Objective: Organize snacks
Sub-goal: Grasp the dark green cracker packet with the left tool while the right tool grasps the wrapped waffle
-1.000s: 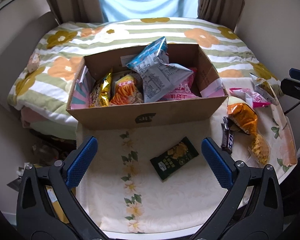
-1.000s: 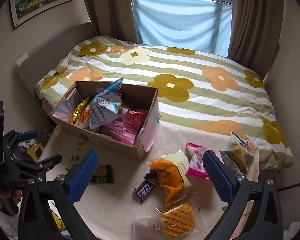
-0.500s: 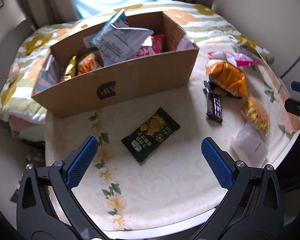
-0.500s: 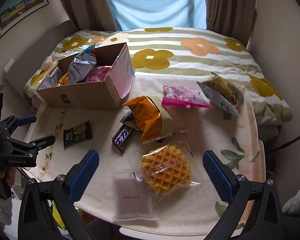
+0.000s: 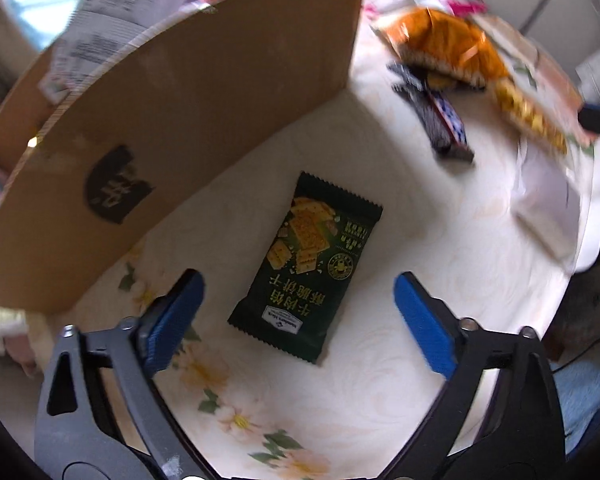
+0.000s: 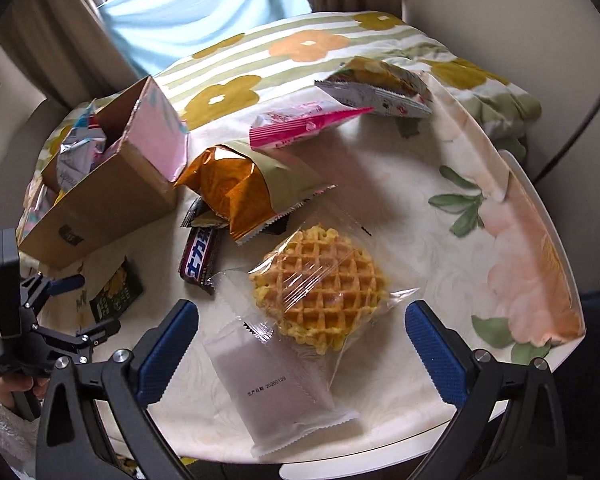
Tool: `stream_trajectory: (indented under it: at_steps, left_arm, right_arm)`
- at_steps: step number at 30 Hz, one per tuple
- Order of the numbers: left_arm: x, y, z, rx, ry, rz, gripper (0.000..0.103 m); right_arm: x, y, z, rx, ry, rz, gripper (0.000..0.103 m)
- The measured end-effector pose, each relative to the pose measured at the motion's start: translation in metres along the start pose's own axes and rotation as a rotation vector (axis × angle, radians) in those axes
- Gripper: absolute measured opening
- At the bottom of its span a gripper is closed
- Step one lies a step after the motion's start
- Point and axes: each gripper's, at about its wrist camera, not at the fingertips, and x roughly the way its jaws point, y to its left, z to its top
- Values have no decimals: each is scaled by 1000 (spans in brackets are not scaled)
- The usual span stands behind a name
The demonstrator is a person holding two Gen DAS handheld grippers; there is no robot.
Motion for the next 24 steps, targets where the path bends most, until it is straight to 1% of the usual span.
stream_trajectory:
  at_steps: [2,6,7,10,13,15,17,21,24]
  left_arm:
    - [5,2,0,38,14,-15,86]
    - [13,5,3,74,29,-49,81]
    - [14,6,4,79,27,-56,80]
    - [13,5,6,97,18,-67,74]
    - [14,0,11,109,23,-71,65]
    - [16,-8,19,111,25,-70,53]
    - [18,-12,27,118,32,-70,46]
    - [19,-17,32,108,35,-65,44]
    - [20,-19,36,87,34,-69,44]
  right_arm:
    - [4,1,-1,27,4,-13,103]
    - [10,0,-6,103,13,-30,103]
    - [12,-1,-7,125,19,-40,103]
    - [19,-8,-9,198,46,-51,103]
    - [30,-16,-8,269,97,-53,103]
    - [33,-21,-7,322,109,-46,103]
    - [36,-26,-4,371,115,-42,103]
    - [47,-34,7,449,158,-35,103]
    - [55,-38,16,506,173,-37,103]
